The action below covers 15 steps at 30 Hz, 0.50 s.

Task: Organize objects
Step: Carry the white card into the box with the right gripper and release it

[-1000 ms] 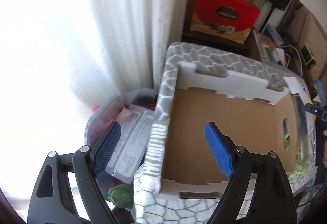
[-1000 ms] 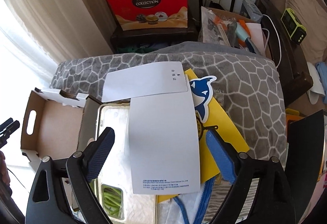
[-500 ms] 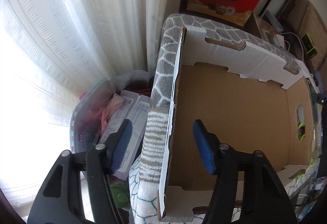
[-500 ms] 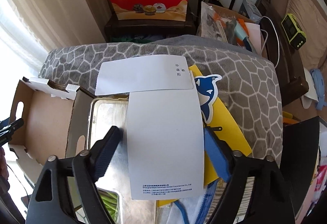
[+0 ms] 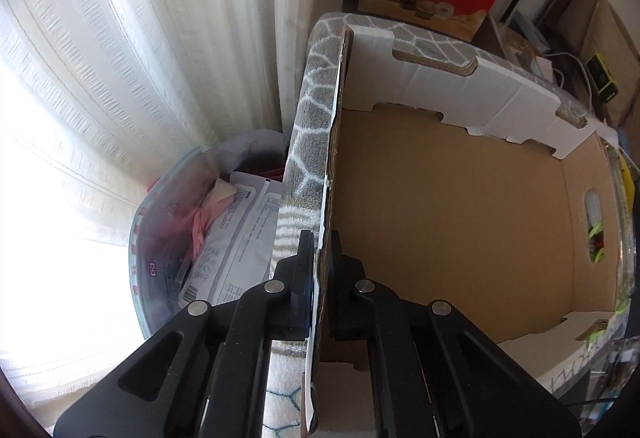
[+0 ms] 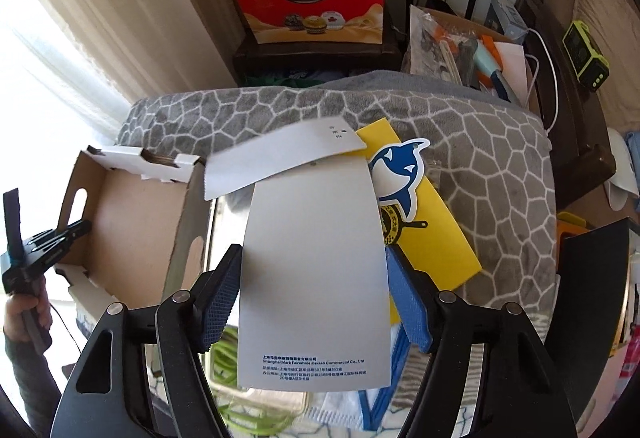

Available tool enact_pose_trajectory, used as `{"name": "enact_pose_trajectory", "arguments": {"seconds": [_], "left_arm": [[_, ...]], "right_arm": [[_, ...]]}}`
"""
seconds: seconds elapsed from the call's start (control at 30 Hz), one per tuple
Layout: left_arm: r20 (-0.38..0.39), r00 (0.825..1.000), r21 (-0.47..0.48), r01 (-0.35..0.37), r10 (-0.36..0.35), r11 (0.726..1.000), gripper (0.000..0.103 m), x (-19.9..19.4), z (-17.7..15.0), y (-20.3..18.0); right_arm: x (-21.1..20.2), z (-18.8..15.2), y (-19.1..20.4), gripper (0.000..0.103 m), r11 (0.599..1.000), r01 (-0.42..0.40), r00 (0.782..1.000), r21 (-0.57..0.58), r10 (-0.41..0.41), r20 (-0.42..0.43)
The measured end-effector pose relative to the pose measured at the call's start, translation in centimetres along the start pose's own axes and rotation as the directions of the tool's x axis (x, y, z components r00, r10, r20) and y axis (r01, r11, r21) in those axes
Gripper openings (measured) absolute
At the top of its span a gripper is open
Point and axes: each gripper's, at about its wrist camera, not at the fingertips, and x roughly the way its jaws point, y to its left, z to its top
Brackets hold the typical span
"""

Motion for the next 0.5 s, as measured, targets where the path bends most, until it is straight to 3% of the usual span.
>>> {"name": "enact_pose_trajectory", "arguments": {"seconds": [0.3,0.4,0.5], "left_arm": [[0.0,1.0,-0.014,0.004,-0.004,1.0,0.005,0.0,0.1,0.0],[0.003,1.0,-0.007,0.004,-0.004,1.0,0.005,0.1,0.1,-0.1],[0.003,1.0,-0.013,0.013,-0.013,1.0,0.005,0.1,0.1,0.1]], "right_arm": [[-4.1,-1.4,1.5,0.072,0.997,-0.07,0.997,-0.037,0.071,0.032],[-5.5,-1.2,2.1,0.072,0.99,-0.139,0.989,-0.036,0.14,0.041],[-6.4,-0.8,3.4,0.072,0.967,-0.252,0.967,-0.041,0.253,0.03]]}}
